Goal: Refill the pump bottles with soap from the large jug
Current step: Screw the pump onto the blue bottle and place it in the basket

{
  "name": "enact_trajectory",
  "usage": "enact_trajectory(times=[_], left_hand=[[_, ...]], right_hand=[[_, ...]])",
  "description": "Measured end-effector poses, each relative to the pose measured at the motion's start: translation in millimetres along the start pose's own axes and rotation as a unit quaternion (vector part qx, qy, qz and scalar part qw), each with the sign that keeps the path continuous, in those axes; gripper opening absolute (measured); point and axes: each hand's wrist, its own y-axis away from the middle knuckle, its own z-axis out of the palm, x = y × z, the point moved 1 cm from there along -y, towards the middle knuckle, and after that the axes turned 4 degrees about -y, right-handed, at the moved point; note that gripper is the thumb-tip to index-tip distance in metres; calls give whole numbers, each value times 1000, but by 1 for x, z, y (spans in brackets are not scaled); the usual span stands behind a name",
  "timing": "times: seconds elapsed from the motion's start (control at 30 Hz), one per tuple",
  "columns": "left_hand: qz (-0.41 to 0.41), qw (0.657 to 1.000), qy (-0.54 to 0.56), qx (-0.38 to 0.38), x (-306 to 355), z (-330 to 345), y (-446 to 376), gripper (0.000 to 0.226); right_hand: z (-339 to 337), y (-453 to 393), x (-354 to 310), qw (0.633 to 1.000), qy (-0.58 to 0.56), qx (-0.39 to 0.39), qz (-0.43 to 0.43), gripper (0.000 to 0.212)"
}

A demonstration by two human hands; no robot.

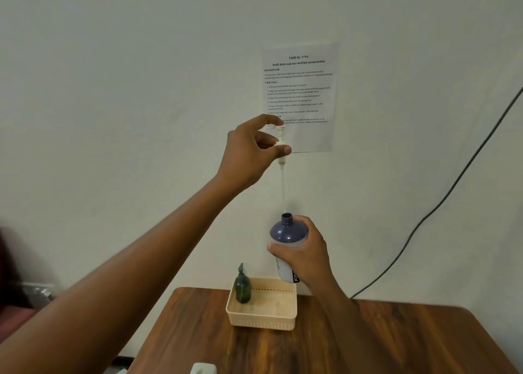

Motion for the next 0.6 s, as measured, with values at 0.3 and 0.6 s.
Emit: enact_trajectory(times=[0.3,0.6], left_hand=[[-8,1000,25,-14,3,13,6,46],[-25,998,33,-40,-16,44,37,41]], right_hand=[[-12,-3,-6,1000,-6,15,7,71],[-19,-15,-10,999,13,35,9,73]])
